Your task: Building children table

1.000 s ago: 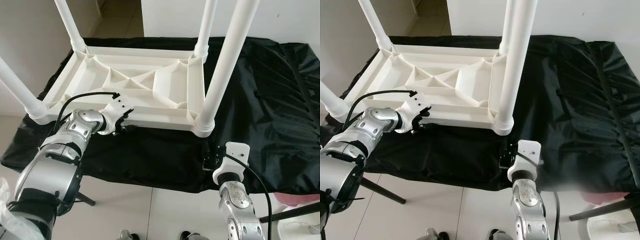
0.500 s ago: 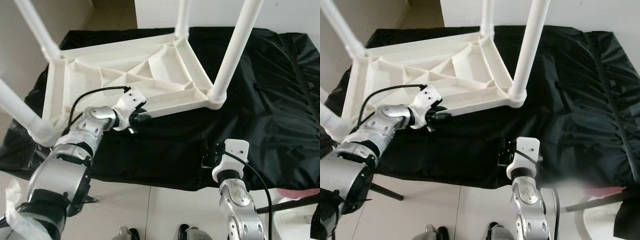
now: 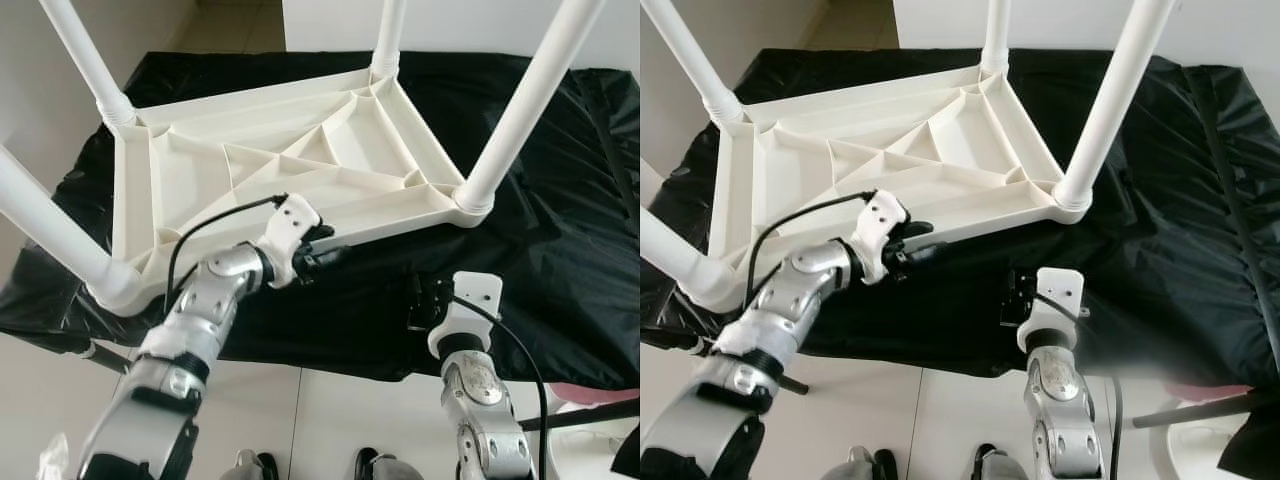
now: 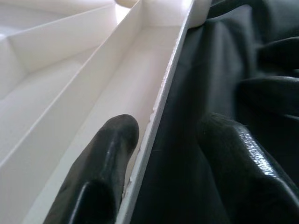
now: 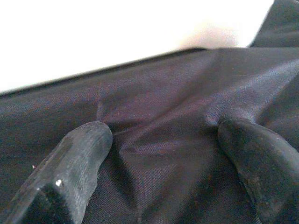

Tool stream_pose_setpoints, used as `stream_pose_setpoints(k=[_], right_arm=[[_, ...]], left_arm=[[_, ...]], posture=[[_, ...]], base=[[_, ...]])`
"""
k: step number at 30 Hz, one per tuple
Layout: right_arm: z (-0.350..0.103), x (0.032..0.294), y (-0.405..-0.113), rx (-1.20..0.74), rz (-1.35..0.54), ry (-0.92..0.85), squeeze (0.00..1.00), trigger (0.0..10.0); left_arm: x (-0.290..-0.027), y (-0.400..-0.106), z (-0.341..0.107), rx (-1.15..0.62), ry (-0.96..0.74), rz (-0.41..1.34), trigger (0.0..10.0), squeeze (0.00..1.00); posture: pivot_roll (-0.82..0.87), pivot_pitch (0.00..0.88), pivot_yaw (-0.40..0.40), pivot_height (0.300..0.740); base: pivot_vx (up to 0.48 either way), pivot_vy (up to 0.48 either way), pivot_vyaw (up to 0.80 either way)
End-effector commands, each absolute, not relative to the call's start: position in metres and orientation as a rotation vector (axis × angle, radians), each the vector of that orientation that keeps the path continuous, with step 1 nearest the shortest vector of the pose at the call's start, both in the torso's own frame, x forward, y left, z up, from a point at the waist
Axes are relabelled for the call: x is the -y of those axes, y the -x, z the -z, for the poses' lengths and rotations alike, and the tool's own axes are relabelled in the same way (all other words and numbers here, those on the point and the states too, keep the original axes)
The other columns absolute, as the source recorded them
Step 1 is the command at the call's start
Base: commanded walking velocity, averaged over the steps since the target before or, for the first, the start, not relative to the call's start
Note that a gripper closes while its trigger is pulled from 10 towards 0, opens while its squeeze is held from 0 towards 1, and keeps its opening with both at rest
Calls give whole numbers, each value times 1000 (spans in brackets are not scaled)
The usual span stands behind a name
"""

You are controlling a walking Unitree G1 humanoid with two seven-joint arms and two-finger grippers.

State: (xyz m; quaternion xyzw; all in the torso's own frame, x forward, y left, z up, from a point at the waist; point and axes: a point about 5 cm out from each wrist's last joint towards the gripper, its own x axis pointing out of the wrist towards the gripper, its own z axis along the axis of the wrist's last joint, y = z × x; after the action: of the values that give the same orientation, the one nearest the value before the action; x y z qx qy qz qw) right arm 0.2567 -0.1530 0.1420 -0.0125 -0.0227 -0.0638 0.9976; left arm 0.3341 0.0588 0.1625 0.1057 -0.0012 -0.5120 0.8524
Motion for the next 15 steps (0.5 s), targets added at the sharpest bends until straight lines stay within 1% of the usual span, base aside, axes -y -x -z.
stream_pose_setpoints(k=[1, 2, 4, 5, 6, 7, 8, 10, 11, 12, 14, 15], right_arm=[[-130, 153, -257, -13, 126, 29, 0, 10000], [-130, 153, -257, -13, 124, 29, 0, 10000], [-130, 153, -257, -13, 124, 29, 0, 10000], [-130, 154, -259, -10, 124, 30, 0, 10000], [-130, 154, -259, -10, 124, 30, 0, 10000], [-131, 155, -261, -4, 126, 31, 0, 10000], [-131, 155, -261, -4, 126, 31, 0, 10000], [-133, 157, -270, 14, 127, 22, 0, 10000], [-133, 157, -270, 14, 127, 22, 0, 10000], [-135, 158, -273, 22, 125, 16, 0, 10000], [-135, 158, -273, 22, 125, 16, 0, 10000], [-137, 157, -278, 36, 114, 7, 0, 10000]], left_arm=[[-50, -312, -124, -187, -185, 1235, 10000, 0], [-52, -311, -126, -175, -174, 1202, 10000, 0], [-52, -311, -126, -175, -174, 1202, 10000, 0], [-54, -311, -129, -154, -151, 1156, 10000, 0], [-54, -311, -129, -154, -151, 1156, 10000, 0], [-57, -311, -134, -130, -112, 1104, 10000, 0], [-57, -311, -134, -130, -112, 1104, 10000, 0], [-72, -310, -154, -12, 7, 941, 10000, 0], [-72, -310, -154, -12, 7, 941, 10000, 0], [-78, -309, -161, 24, 54, 883, 10000, 0], [-78, -309, -161, 24, 54, 883, 10000, 0], [-85, -305, -170, 93, 70, 823, 10000, 0]], posture=[[-74, 222, 48, 740], [-66, 216, 47, 740], [-66, 216, 47, 740], [-64, 213, 47, 740], [-64, 213, 47, 740], [-53, 204, 42, 740], [-53, 204, 42, 740], [-15, 184, 23, 740], [-15, 184, 23, 740], [-15, 184, 23, 740], [-15, 184, 23, 740], [0, 176, 14, 740]], base=[[0, 0, 0], [0, 0, 0], [0, 0, 0], [0, 0, 0], [0, 0, 0], [0, 0, 0], [0, 0, 0], [0, 0, 0], [0, 0, 0], [0, 0, 0], [0, 0, 0], [0, 0, 0]])
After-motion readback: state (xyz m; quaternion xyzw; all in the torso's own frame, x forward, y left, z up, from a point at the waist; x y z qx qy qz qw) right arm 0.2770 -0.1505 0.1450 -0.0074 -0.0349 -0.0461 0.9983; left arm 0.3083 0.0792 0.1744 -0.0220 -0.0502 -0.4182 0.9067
